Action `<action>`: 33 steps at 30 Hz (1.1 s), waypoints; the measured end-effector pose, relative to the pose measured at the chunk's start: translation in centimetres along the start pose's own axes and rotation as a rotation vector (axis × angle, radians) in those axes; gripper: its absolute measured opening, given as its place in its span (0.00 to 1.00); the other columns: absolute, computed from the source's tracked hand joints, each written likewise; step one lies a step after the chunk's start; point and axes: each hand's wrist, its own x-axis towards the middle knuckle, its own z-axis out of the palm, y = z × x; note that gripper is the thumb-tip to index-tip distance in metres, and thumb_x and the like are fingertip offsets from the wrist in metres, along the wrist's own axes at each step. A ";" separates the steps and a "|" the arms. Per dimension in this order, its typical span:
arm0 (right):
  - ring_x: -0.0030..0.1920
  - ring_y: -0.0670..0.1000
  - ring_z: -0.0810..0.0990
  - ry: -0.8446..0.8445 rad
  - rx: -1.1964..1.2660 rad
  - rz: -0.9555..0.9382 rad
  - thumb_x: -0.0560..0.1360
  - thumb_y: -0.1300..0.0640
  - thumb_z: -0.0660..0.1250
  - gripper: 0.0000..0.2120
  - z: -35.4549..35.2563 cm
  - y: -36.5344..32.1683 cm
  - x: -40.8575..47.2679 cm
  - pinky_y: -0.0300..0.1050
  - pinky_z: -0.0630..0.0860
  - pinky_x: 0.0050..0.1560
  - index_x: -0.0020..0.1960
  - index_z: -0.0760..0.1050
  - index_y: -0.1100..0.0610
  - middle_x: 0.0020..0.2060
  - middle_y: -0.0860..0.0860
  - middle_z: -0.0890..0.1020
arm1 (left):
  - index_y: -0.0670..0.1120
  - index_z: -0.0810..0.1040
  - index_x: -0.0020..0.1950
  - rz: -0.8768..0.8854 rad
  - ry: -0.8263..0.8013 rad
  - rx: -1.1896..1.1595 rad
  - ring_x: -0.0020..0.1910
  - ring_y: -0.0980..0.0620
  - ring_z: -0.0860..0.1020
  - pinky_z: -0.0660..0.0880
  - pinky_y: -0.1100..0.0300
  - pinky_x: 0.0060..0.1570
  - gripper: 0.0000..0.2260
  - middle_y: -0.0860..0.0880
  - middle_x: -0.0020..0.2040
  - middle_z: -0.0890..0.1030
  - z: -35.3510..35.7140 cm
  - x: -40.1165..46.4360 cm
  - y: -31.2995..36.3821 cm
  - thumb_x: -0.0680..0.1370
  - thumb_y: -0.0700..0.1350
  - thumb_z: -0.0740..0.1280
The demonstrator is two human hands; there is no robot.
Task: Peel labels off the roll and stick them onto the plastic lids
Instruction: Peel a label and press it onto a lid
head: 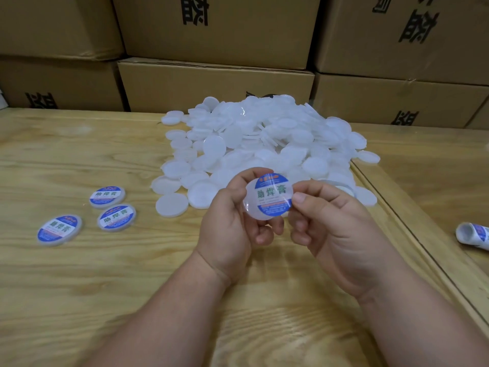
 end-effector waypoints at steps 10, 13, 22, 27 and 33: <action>0.32 0.52 0.69 0.073 -0.146 0.011 0.69 0.56 0.72 0.05 0.1 0.8 0.3 0.40 0.66 0.29 0.43 0.86 0.52 0.38 0.59 0.79 | 0.46 0.75 0.56 0.012 -0.001 0.043 0.27 0.45 0.74 0.60 0.62 0.25 0.17 0.41 0.44 0.83 0.0 0.0 -0.1 0.71 0.46 0.56; 0.29 0.49 0.69 0.114 -0.163 0.002 0.69 0.55 0.73 0.04 0.0 1.0 0.4 0.40 0.67 0.29 0.41 0.86 0.51 0.41 0.59 0.81 | 0.47 0.76 0.56 0.011 0.010 0.051 0.27 0.45 0.74 0.60 0.62 0.24 0.15 0.37 0.50 0.83 0.0 0.0 -0.1 0.72 0.46 0.57; 0.29 0.49 0.69 0.174 -0.212 -0.012 0.68 0.53 0.73 0.08 -0.1 1.3 0.6 0.39 0.67 0.29 0.46 0.86 0.53 0.32 0.56 0.75 | 0.48 0.77 0.55 0.018 0.012 0.093 0.27 0.45 0.74 0.62 0.63 0.23 0.15 0.44 0.41 0.83 0.0 0.1 -0.4 0.72 0.44 0.57; 0.28 0.47 0.69 0.194 -0.227 -0.015 0.68 0.52 0.73 0.09 -0.1 1.4 0.6 0.39 0.67 0.30 0.46 0.86 0.52 0.30 0.53 0.77 | 0.50 0.78 0.54 0.031 0.017 0.118 0.27 0.45 0.74 0.62 0.63 0.23 0.13 0.45 0.41 0.82 0.1 0.0 -0.3 0.73 0.44 0.58; 0.29 0.48 0.71 0.202 -0.252 -0.013 0.68 0.51 0.72 0.10 -0.1 1.5 0.7 0.41 0.68 0.32 0.47 0.86 0.52 0.30 0.52 0.78 | 0.56 0.82 0.48 0.050 0.020 0.146 0.28 0.45 0.75 0.61 0.62 0.24 0.12 0.46 0.41 0.82 0.4 -0.1 -0.1 0.75 0.45 0.60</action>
